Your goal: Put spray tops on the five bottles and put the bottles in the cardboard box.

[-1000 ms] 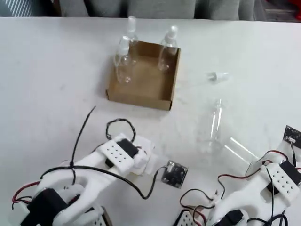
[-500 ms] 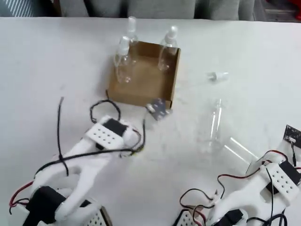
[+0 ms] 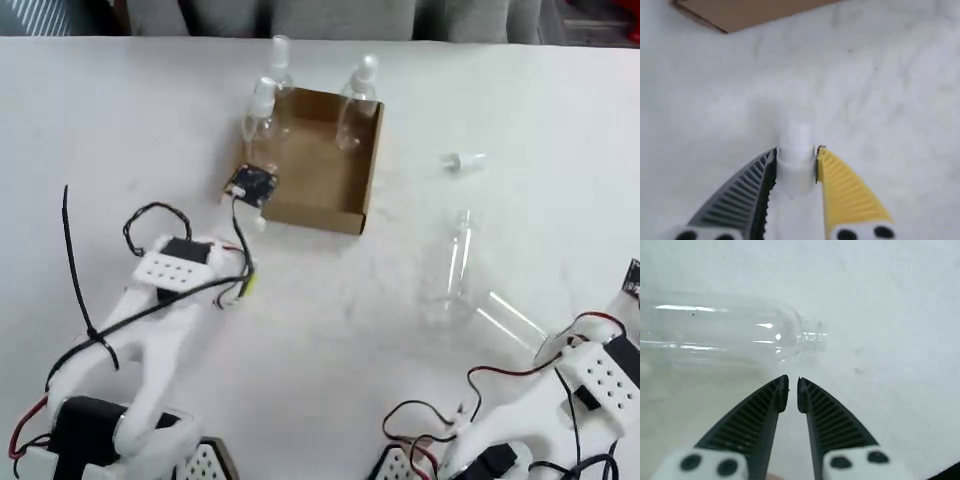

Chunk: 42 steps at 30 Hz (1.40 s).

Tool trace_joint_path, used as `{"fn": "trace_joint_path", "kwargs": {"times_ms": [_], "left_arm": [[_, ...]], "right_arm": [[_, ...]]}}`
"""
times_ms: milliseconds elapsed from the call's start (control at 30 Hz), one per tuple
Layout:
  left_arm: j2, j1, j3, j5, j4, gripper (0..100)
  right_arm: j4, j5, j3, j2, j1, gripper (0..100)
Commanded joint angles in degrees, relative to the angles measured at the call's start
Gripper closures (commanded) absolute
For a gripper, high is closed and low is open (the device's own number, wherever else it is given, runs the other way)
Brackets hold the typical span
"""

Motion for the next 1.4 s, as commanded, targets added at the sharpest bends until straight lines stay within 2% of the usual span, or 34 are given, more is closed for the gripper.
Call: {"fn": "trace_joint_path", "kwargs": {"times_ms": [0, 200, 300, 533, 933, 1100, 1367], "left_arm": [[-0.4, -0.7, -0.4, 0.4, -1.6, 98], [-0.1, -0.7, -0.8, 0.3, -2.0, 98], [0.0, -0.7, -0.4, 0.3, -4.3, 98], [0.0, -3.1, -0.4, 0.3, -4.5, 98], [0.0, -3.7, -0.4, 0.3, -4.6, 98], [0.0, -3.7, -0.4, 0.3, -4.6, 98], [0.0, -3.6, -0.4, 0.3, -4.7, 98]], "right_arm": [[-2.4, 2.7, 0.9, -0.2, 3.8, 98.2], [-10.2, 5.8, 6.0, -0.1, 9.8, 98.1], [-12.8, 5.8, 7.9, -0.1, 9.9, 98.1], [-13.8, 6.0, 10.5, -0.1, 9.8, 98.1], [-22.7, 6.0, 13.5, 0.4, 9.8, 98.1], [-23.3, 5.7, 9.9, 7.3, 7.6, 98.1], [-23.0, 1.5, -3.3, 20.9, 5.9, 98.2]]}}
